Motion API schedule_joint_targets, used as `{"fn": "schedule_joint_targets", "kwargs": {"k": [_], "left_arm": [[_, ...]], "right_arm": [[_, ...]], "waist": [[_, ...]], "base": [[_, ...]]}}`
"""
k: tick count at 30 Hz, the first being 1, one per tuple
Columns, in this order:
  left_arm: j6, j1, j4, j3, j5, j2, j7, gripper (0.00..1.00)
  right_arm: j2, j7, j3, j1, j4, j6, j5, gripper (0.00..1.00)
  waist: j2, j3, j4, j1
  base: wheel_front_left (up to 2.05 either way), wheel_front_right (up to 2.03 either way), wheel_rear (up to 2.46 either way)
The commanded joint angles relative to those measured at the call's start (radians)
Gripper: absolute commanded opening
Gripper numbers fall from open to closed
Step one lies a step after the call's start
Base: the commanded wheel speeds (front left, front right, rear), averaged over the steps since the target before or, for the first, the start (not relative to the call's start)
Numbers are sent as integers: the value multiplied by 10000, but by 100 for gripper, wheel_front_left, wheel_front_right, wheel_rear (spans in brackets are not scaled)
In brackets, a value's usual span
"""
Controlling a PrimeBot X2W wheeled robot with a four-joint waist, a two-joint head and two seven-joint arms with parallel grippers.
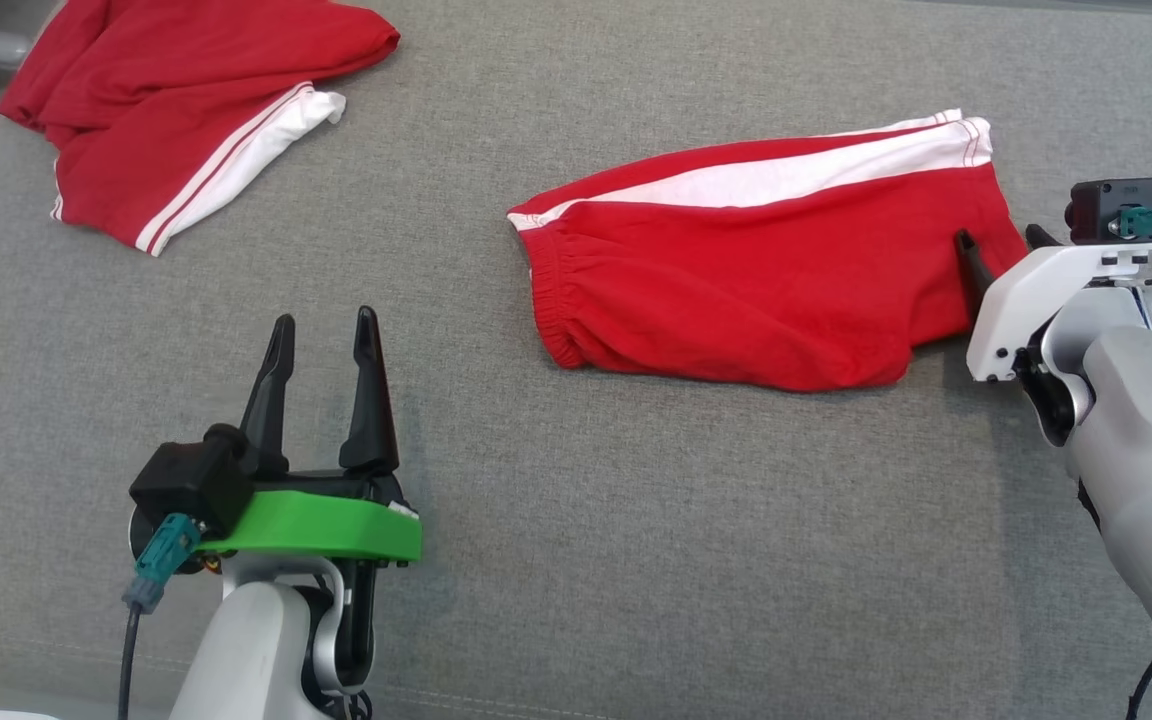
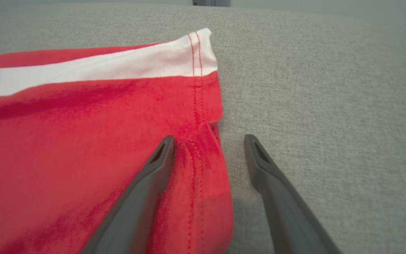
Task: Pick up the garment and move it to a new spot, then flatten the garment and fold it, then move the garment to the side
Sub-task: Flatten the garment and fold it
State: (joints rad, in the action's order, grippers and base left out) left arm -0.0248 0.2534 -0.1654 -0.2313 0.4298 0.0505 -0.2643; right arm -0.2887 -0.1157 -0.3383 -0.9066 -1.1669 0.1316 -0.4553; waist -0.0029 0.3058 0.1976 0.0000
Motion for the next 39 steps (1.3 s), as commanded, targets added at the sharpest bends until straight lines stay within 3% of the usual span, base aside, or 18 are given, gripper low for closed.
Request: {"fn": "schedule_joint_targets", "kwargs": {"k": [1, 7, 9, 11, 13, 22, 30, 39], "left_arm": [[71, -182, 69, 153, -25, 15, -5, 100], [135, -309, 110, 319, 27, 8, -5, 100], [128, -356, 88, 351, 0, 6, -5, 100], [123, -391, 77, 381, -37, 7, -5, 100], [111, -412, 74, 432, -75, 7, -5, 100], [228, -686, 124, 316, 58, 10, -5, 100], [268, -1096, 340, 219, -285, 11, -5, 100], [331, -1192, 334, -4, -349, 12, -5, 100]], "right_arm": [[41, 235, -48, -111, -145, -18, -166, 100], [393, 1051, -163, -51, -340, -8, -792, 97], [529, 1228, -221, 42, -274, -7, -1009, 42], [527, 1292, -281, 114, -231, -7, -1173, 27], [504, 1127, -289, 130, -170, -7, -1308, 0], [353, 267, -407, 755, 803, -11, -2184, 0], [-227, -295, -675, 2721, 2616, -13, -3672, 0], [-392, -679, -483, 3515, 2673, -13, -4131, 0]], "waist": [[29, 29, 98, 0], [29, 5, 241, 0], [29, -25, 257, 0], [29, -68, 252, 0], [29, -120, 215, 0], [29, -649, -158, 0], [29, -1274, -1121, 0], [29, -1426, -1706, 0]], "base": [[0, 0, 0], [0, 0, 0], [0, 0, 0], [0, 0, 0], [0, 0, 0], [0, 0, 0], [0, 0, 0], [0, 0, 0]]}}
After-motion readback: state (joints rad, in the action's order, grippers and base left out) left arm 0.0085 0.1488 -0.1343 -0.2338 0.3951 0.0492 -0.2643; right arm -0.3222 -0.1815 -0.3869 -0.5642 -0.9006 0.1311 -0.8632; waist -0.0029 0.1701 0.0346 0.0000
